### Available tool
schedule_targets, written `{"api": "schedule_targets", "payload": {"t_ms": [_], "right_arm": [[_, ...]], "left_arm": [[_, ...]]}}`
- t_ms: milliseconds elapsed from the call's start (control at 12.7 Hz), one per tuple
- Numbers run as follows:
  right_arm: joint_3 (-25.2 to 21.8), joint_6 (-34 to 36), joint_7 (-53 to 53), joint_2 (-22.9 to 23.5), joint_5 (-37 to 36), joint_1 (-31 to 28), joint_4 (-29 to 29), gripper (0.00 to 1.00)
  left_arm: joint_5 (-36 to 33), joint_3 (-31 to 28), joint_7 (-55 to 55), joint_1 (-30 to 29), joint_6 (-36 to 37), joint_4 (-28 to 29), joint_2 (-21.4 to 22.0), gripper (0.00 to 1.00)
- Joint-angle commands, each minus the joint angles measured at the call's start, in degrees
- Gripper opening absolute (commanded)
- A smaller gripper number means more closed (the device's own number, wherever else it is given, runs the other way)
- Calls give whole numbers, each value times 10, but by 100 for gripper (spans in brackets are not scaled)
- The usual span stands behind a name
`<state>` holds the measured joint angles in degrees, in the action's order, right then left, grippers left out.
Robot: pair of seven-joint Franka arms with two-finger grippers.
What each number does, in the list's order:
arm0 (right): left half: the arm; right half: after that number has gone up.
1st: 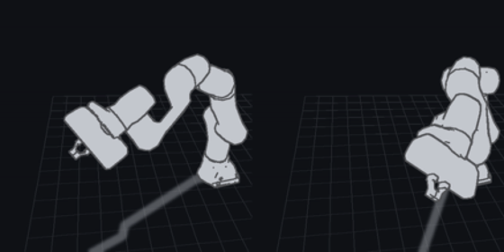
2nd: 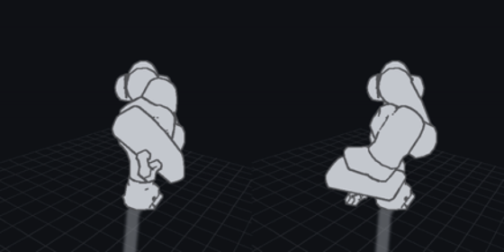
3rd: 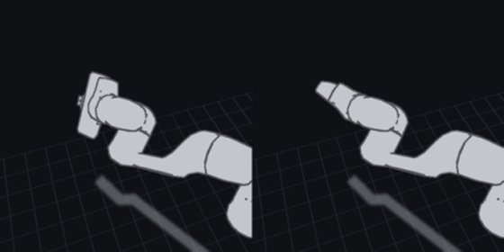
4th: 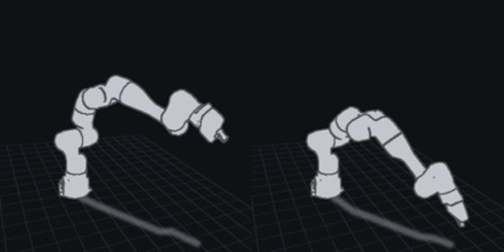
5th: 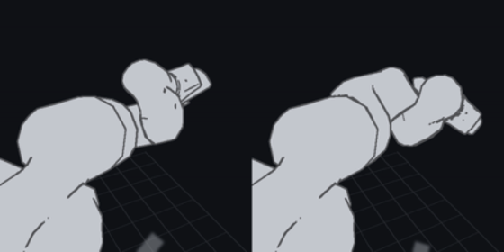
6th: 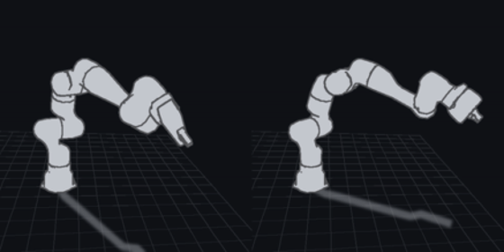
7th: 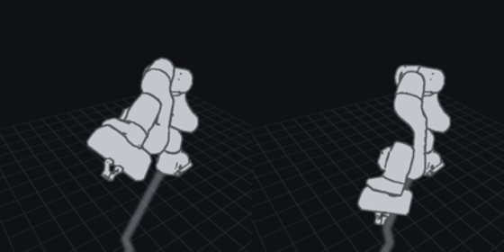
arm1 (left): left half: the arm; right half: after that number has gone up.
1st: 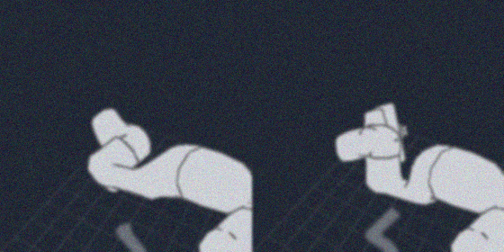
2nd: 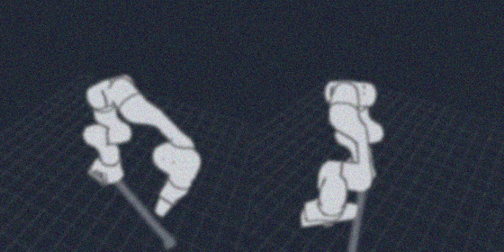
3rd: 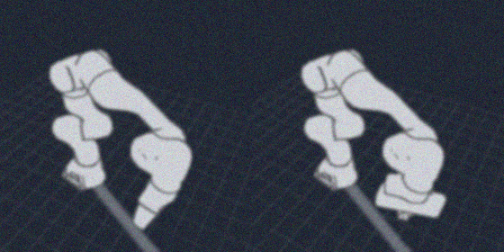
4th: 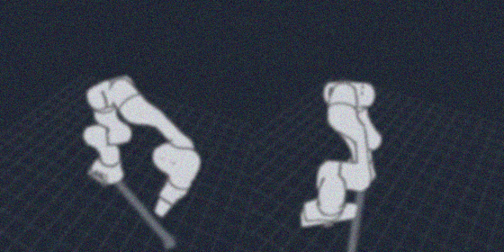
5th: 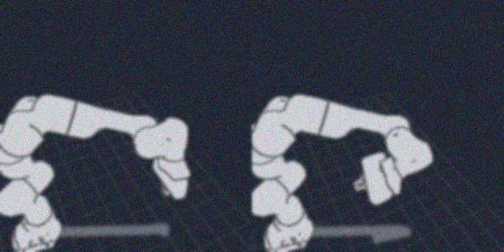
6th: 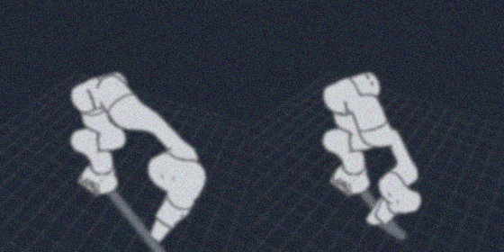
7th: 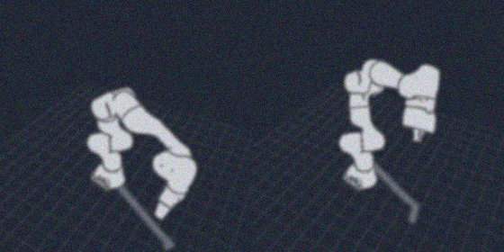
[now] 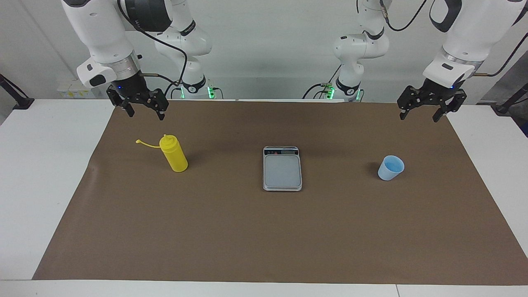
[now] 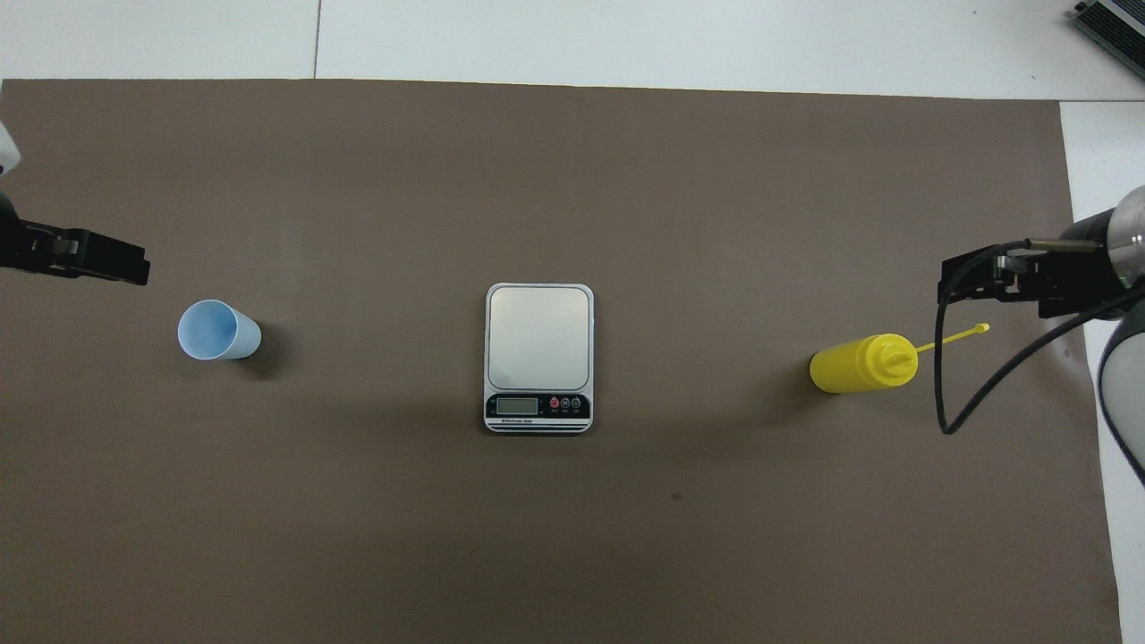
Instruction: Pour seasoning into cup on scale with both arms
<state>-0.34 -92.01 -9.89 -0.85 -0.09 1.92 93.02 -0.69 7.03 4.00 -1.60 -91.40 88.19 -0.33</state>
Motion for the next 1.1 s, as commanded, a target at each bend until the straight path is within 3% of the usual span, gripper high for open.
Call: {"api": "schedule_targets", "payload": {"t_ms": [0,472,707,1022], "right_arm": [[1,-7,15,-13,14,-5,16,100],[1,-7,15,-13,14,-5,16,100],[1,-7,15,-13,14,-5,16,100],[1,-7,15,-13,14,-5,16,100]], "left_arm": [[-5,-2,-36,5,-15,17,12,100],[-5,-3,-46,0,-38,32,14,100],[-4,-4,-46,-6,-108,121,45,100],[-2,-4,-44,-7,-193,211,40,100]]}}
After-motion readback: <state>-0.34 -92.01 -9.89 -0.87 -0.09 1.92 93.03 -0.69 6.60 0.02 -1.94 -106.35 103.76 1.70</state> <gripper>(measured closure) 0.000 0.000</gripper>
